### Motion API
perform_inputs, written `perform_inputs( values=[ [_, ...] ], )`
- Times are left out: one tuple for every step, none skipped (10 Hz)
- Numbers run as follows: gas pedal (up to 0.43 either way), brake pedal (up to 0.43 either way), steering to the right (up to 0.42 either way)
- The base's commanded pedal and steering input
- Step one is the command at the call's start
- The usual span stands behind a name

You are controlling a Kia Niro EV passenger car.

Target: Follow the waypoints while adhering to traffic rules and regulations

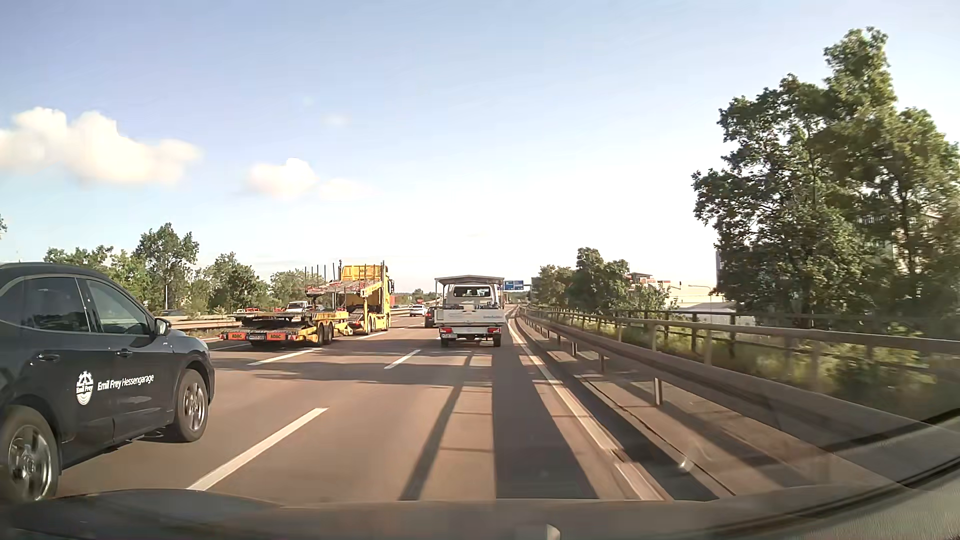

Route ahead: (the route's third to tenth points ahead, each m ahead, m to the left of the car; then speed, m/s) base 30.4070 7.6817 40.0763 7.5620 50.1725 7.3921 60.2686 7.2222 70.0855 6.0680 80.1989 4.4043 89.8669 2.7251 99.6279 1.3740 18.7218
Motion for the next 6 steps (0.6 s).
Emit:
perform_inputs(
  values=[
    [0.189,0.000,0.005],
    [0.189,0.000,0.004],
    [0.189,0.000,0.004],
    [0.189,0.000,0.003],
    [0.189,0.000,0.002],
    [0.189,0.000,0.003]
  ],
)
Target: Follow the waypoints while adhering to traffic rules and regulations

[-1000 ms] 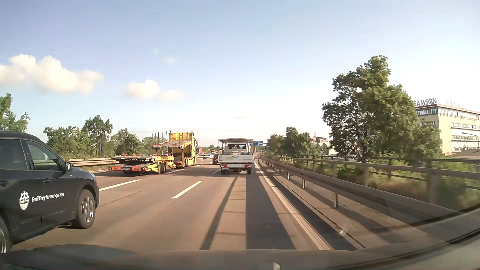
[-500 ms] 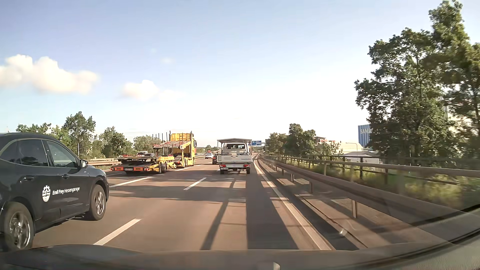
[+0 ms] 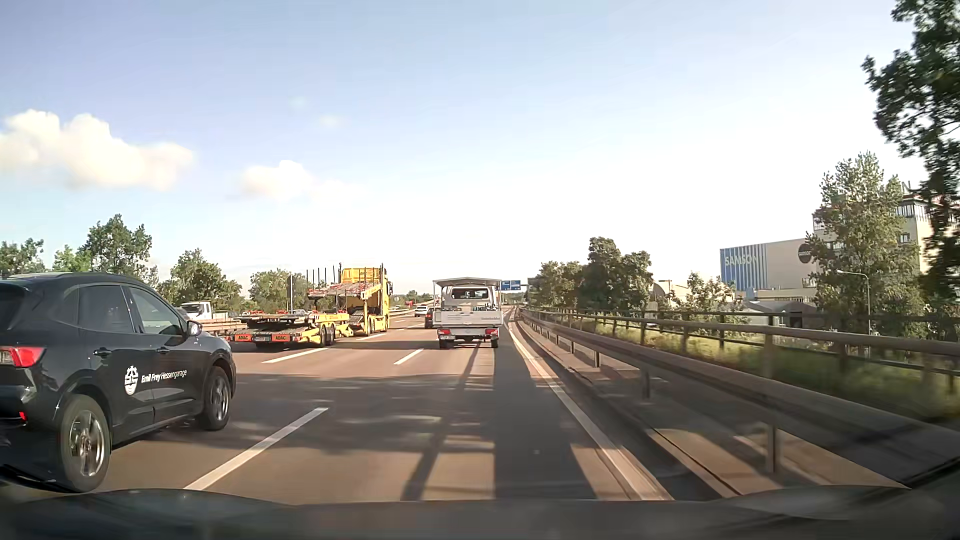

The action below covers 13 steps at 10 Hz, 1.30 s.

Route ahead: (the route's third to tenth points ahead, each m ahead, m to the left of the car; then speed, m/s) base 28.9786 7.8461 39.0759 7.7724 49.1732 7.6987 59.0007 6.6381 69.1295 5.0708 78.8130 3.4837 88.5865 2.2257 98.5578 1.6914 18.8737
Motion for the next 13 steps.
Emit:
perform_inputs(
  values=[
    [0.189,0.000,0.004],
    [0.189,0.000,0.005],
    [0.189,0.000,0.004],
    [0.189,0.000,0.004],
    [0.189,0.000,0.003],
    [0.189,0.000,0.003],
    [0.189,0.000,0.004],
    [0.177,0.000,0.004],
    [0.177,0.000,0.004],
    [0.177,0.000,0.003],
    [0.177,0.000,0.002],
    [0.177,0.000,0.002],
    [0.177,0.000,0.001]
  ],
)
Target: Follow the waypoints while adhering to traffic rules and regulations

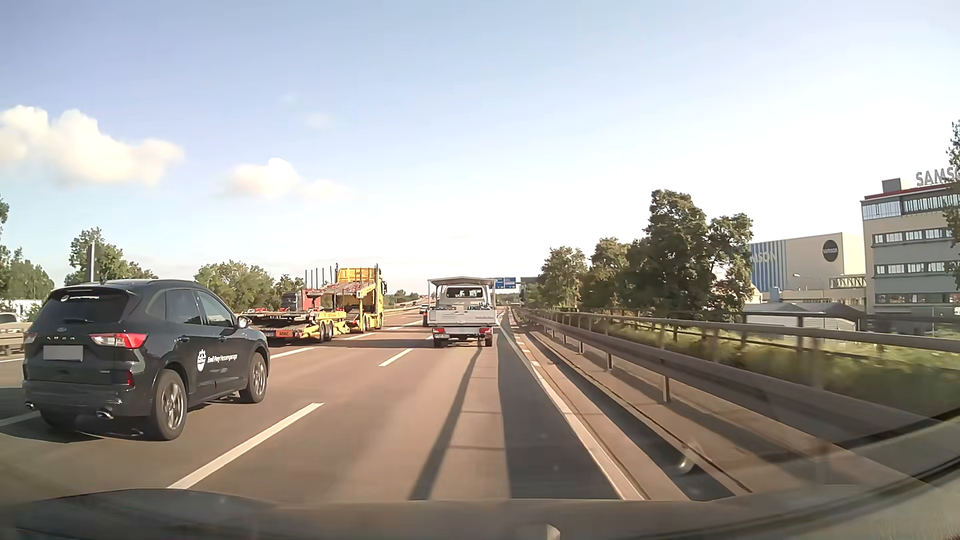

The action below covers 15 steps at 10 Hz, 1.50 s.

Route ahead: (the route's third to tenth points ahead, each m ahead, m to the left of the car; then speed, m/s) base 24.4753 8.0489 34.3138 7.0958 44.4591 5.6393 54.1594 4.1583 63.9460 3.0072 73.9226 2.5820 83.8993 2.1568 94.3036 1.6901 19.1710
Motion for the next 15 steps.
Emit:
perform_inputs(
  values=[
    [0.177,0.000,0.000],
    [0.177,0.000,-0.001],
    [0.177,0.000,-0.001],
    [0.177,0.000,-0.001],
    [0.177,0.000,-0.001],
    [0.177,0.000,-0.001],
    [0.177,0.000,-0.001],
    [0.177,0.000,-0.001],
    [0.177,0.000,-0.001],
    [0.177,0.000,0.000],
    [0.169,0.000,0.000],
    [0.157,0.000,0.000],
    [0.130,0.000,0.000],
    [0.098,0.000,0.001],
    [0.059,0.000,0.001]
  ],
)
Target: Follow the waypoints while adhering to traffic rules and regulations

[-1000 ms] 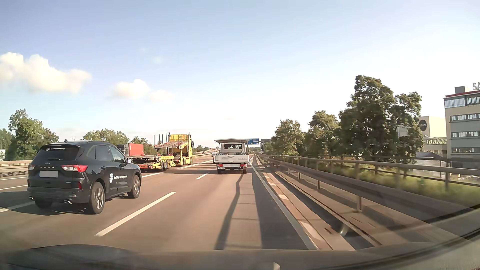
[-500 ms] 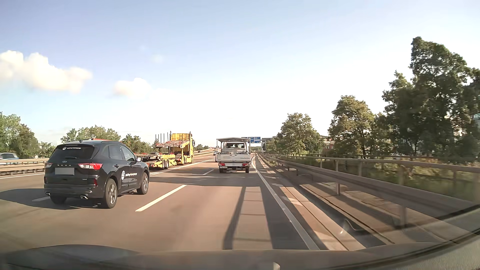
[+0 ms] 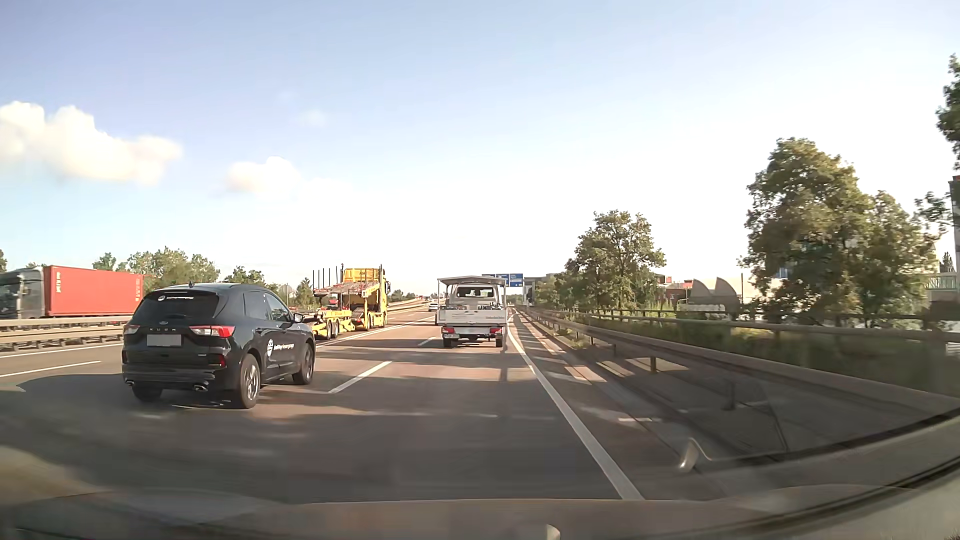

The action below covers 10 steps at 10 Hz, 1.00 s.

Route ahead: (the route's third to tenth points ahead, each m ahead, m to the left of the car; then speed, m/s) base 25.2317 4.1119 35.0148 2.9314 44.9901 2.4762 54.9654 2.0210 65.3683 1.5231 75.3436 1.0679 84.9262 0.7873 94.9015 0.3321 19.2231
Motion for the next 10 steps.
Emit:
perform_inputs(
  values=[
    [0.059,0.000,0.001],
    [0.059,0.000,0.001],
    [0.059,0.000,0.001],
    [0.059,0.000,0.001],
    [0.059,0.000,0.001],
    [0.059,0.000,0.001],
    [0.059,0.000,0.003],
    [0.059,0.000,0.003],
    [0.059,0.000,0.003],
    [0.059,0.000,0.003]
  ],
)
